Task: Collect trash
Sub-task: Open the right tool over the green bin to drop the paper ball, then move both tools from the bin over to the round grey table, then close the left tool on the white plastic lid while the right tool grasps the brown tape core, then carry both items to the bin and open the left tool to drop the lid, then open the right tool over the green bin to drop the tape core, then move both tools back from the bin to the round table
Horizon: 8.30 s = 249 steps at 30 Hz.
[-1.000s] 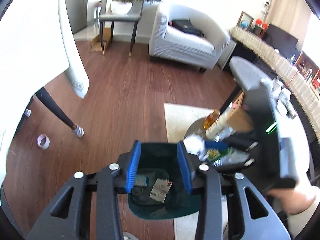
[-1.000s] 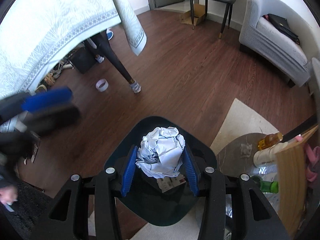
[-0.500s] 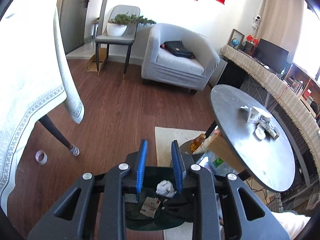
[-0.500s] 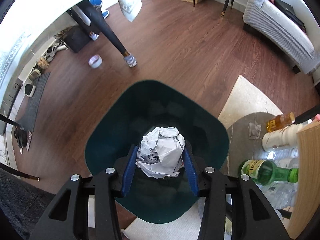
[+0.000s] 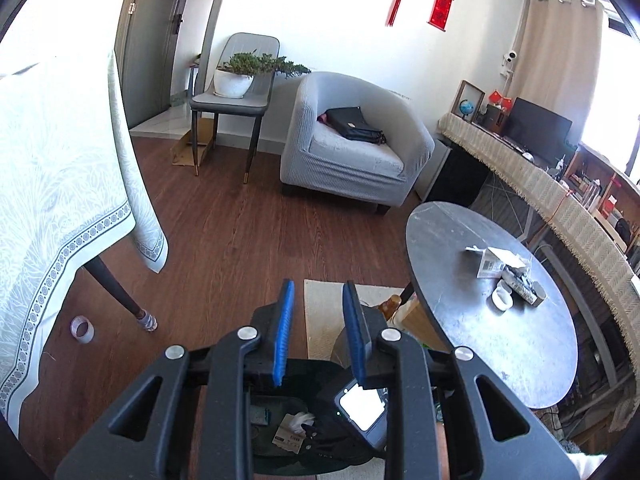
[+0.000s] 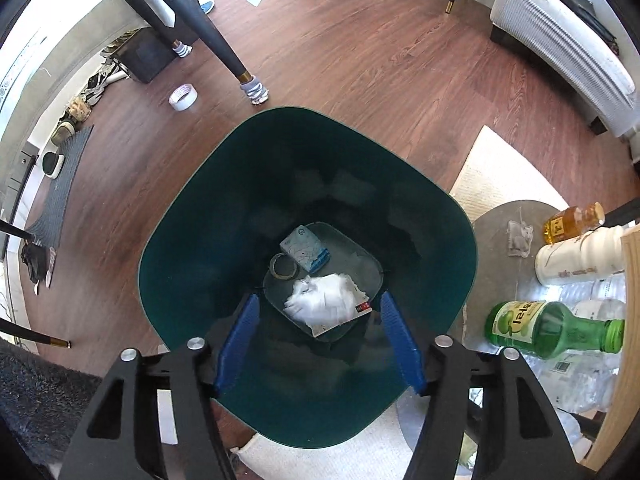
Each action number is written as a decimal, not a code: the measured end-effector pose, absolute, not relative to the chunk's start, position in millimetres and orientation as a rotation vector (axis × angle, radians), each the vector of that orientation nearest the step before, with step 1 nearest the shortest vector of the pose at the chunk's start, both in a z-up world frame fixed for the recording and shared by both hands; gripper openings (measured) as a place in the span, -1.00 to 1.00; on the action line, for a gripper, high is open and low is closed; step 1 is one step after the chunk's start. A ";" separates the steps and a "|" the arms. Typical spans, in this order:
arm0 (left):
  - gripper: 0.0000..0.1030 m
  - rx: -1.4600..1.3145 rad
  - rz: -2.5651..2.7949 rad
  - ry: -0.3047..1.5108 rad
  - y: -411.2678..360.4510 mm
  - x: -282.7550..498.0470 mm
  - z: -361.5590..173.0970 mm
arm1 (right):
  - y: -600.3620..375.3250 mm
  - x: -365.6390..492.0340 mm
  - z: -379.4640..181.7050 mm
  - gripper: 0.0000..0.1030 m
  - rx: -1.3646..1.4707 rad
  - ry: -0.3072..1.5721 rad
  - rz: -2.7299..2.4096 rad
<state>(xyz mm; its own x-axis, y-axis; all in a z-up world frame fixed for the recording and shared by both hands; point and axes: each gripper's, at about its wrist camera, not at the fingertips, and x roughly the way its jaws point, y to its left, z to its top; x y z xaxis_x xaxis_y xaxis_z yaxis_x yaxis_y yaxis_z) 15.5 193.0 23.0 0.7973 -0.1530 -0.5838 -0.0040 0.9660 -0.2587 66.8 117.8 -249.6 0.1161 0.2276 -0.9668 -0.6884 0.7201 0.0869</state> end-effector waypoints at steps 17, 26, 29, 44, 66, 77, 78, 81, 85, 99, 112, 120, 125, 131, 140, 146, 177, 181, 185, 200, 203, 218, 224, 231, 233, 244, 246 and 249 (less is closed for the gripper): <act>-0.32 -0.273 -0.049 0.594 188.6 20.5 42.3 | 108.7 45.1 -151.9 0.08 -0.368 1.088 0.838; -0.11 -0.279 -0.030 0.538 179.9 19.3 52.7 | 79.7 38.0 -70.0 -0.19 -0.290 0.905 0.858; -0.06 -0.285 -0.040 0.518 173.9 19.2 55.5 | 57.7 43.5 -48.9 -0.22 -0.255 0.859 0.828; 0.13 -0.213 -0.178 0.592 80.7 55.7 37.8 | -98.2 71.6 -4.0 -0.22 -0.125 0.760 0.548; 0.48 -0.014 -0.264 0.778 -60.6 106.8 -26.5 | -263.0 75.7 -23.5 0.28 0.037 0.788 0.326; 0.50 0.128 -0.271 0.826 -102.3 118.0 -54.2 | -289.1 76.4 -31.1 0.32 0.100 0.802 0.321; 0.50 0.127 -0.276 0.828 -103.6 119.6 -55.9 | -291.2 76.4 -31.6 0.32 0.103 0.803 0.321; 0.48 0.122 -0.282 0.835 -106.4 124.7 -58.8 | -294.3 76.4 -33.9 0.33 0.105 0.815 0.322; 0.40 0.090 -0.294 0.839 -105.9 130.9 -58.3 | -293.3 77.2 -39.7 0.39 0.058 0.836 0.314; -0.18 0.058 -0.281 0.834 -96.9 130.5 -55.7 | -275.0 97.5 -58.5 0.45 -0.047 0.902 0.305; -0.18 0.004 -0.329 0.813 -83.6 115.3 -42.1 | -261.4 110.4 -61.2 0.46 -0.110 0.884 0.257; -0.18 0.002 -0.355 0.810 -81.0 104.3 -37.6 | -258.9 121.1 -60.5 0.42 -0.099 0.891 0.219; -0.18 0.007 -0.369 0.810 -80.0 98.3 -35.1 | -255.9 126.1 -58.6 0.05 -0.093 0.892 0.205; -0.18 -0.009 -0.360 0.801 -65.1 93.6 -30.7 | -253.8 125.1 -48.9 -0.01 -0.106 0.903 0.151; -0.18 -0.043 -0.303 0.749 -24.6 80.3 -16.6 | -226.4 111.1 -19.5 -0.01 -0.067 0.843 0.222; -0.18 -0.084 -0.246 0.751 11.6 79.8 -20.9 | -183.0 105.1 -9.8 -0.01 -0.075 0.820 0.309; -0.18 -0.154 -0.029 1.000 162.4 67.6 -120.7 | -7.0 102.3 -5.0 -0.01 -0.079 0.787 0.638; -0.18 -0.162 -0.032 1.058 170.9 67.0 -135.6 | 6.6 101.7 -8.1 -0.01 -0.077 0.792 0.661; -0.12 -0.150 -0.041 1.110 175.8 64.5 -149.1 | 22.7 98.7 -12.8 -0.01 -0.094 0.800 0.684; -0.21 -0.181 -0.008 1.006 202.7 51.9 -116.9 | 76.0 97.6 -61.4 -0.01 -0.179 0.919 0.717; -0.30 -0.199 -0.005 0.972 208.2 49.5 -103.6 | 86.8 96.1 -76.4 -0.01 -0.201 0.949 0.725; -0.55 -0.212 -0.001 0.837 206.7 38.5 -50.4 | 121.5 87.1 -153.7 -0.01 -0.318 1.120 0.742; -0.60 -0.198 -0.005 0.814 204.0 37.3 -41.4 | 129.8 82.8 -183.6 -0.01 -0.362 1.185 0.739; -0.62 -0.196 -0.019 0.773 197.9 31.0 -24.1 | 128.7 72.4 -226.7 -0.01 -0.430 1.286 0.728; -0.62 -0.200 -0.022 0.767 197.1 31.1 -21.3 | 129.0 69.5 -235.0 -0.01 -0.446 1.304 0.720; -0.62 -0.201 -0.026 0.726 194.3 29.9 -4.5 | 120.1 63.9 -260.3 0.16 -0.475 1.357 0.710; -0.62 -0.200 -0.021 0.721 194.0 30.1 -2.4 | 119.3 61.7 -257.0 0.18 -0.481 1.348 0.718; -0.62 -0.199 -0.018 0.710 193.1 29.6 2.2 | 116.3 60.7 -251.0 0.18 -0.469 1.337 0.729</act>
